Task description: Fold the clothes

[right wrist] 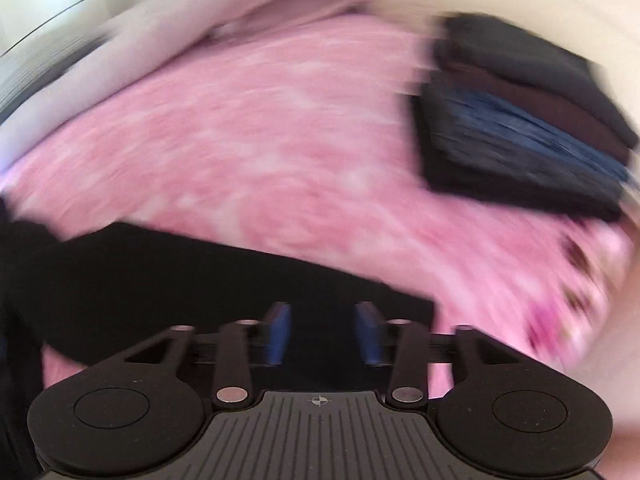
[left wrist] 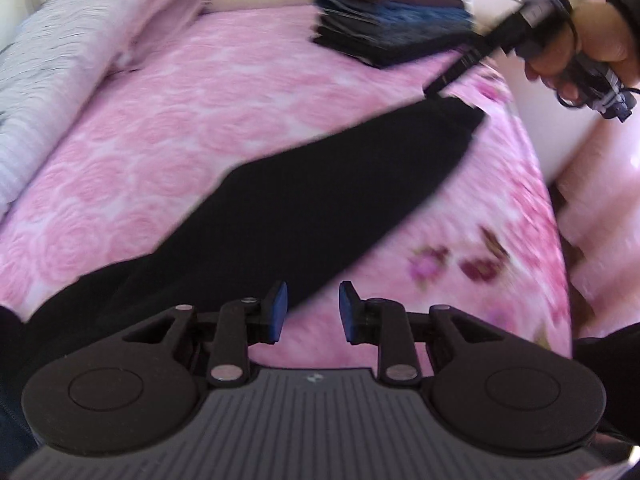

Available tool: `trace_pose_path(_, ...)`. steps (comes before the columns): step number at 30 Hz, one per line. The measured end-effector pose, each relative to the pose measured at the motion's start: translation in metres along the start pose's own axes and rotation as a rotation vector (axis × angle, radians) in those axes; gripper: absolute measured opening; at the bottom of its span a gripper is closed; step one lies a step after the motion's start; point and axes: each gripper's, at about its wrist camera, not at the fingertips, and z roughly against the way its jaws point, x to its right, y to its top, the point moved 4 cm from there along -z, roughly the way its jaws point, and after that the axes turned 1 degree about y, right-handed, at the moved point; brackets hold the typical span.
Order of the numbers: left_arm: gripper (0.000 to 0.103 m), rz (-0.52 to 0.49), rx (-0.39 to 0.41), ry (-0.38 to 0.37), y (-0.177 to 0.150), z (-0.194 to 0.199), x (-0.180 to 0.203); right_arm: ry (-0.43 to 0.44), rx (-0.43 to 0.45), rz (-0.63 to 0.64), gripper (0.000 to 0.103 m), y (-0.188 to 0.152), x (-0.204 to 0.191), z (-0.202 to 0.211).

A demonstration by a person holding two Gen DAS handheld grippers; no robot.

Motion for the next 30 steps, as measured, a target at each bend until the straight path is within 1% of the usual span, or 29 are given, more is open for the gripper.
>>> trace_pose_path(2, 0.023, 0.034, -0.003, 0.052, 0.010, -0.006, -0.004, 0.088, -0.047, 0.142, 0.046, 0.015, 0.010, -0.023)
trace_pose_path(5, 0.023, 0.126, -0.021, 0.131, 0.022, -0.019, -0.008, 0.243, -0.127, 0.289, 0.046, 0.031, 0.024, -0.066)
trace_pose_path(7, 0.023, 0.193, -0.058, 0.179, 0.026, -0.033, -0.008, 0.309, -0.219, 0.387, 0.046, 0.034, 0.024, -0.091)
trace_pose_path(8, 0.023, 0.219, -0.090, 0.199, 0.028, -0.041, -0.007, 0.337, -0.270, 0.436, 0.044, 0.034, 0.023, -0.103)
trace_pose_path(9, 0.023, 0.242, -0.117, 0.218, 0.030, -0.048, -0.006, 0.355, -0.300, 0.489, 0.030, 0.034, 0.022, -0.110)
trace_pose_path(10, 0.024, 0.269, -0.136, 0.223, 0.033, -0.055, -0.006, 0.369, -0.315, 0.528, 0.012, 0.038, 0.020, -0.110)
trace_pose_path(11, 0.024, 0.296, -0.155, 0.228, 0.037, -0.061, -0.005, 0.388, -0.330, 0.554, 0.003, 0.043, 0.019, -0.109)
trace_pose_path(12, 0.024, 0.318, -0.171, 0.231, 0.041, -0.068, -0.004, 0.406, -0.346, 0.580, 0.002, 0.049, 0.018, -0.107)
trace_pose_path(13, 0.024, 0.313, -0.168, 0.229, 0.049, -0.072, -0.001, 0.411, -0.339, 0.610, 0.002, 0.058, 0.018, -0.102)
trace_pose_path(14, 0.024, 0.308, -0.165, 0.226, 0.057, -0.077, 0.001, 0.402, -0.305, 0.634, 0.002, 0.072, 0.021, -0.091)
trace_pose_path(17, 0.024, 0.318, -0.127, 0.216, 0.085, -0.090, 0.008, 0.319, -0.135, 0.661, 0.002, 0.124, 0.040, -0.053)
trace_pose_path(18, 0.024, 0.328, -0.116, 0.209, 0.093, -0.095, 0.010, 0.298, -0.081, 0.666, 0.002, 0.137, 0.047, -0.041)
trace_pose_path(19, 0.024, 0.336, -0.108, 0.204, 0.099, -0.101, 0.011, 0.285, -0.049, 0.669, 0.002, 0.146, 0.052, -0.034)
trace_pose_path(21, 0.024, 0.340, -0.100, 0.192, 0.108, -0.109, 0.014, 0.285, -0.073, 0.681, 0.002, 0.142, 0.054, -0.042)
trace_pose_path(24, 0.024, 0.332, -0.111, 0.187, 0.109, -0.111, 0.017, 0.269, -0.208, 0.699, 0.002, 0.120, 0.052, -0.082)
trace_pose_path(26, 0.024, 0.335, -0.119, 0.199, 0.105, -0.103, 0.016, 0.221, -0.262, 0.679, 0.003, 0.113, 0.053, -0.103)
trace_pose_path(27, 0.024, 0.345, -0.124, 0.209, 0.102, -0.099, 0.015, 0.202, -0.261, 0.670, 0.003, 0.114, 0.051, -0.106)
trace_pose_path(29, 0.024, 0.392, -0.132, 0.238, 0.091, -0.087, 0.011, 0.179, -0.225, 0.658, 0.011, 0.120, 0.044, -0.102)
trace_pose_path(30, 0.025, 0.416, -0.137, 0.253, 0.085, -0.081, 0.009, 0.181, -0.191, 0.668, 0.027, 0.123, 0.039, -0.097)
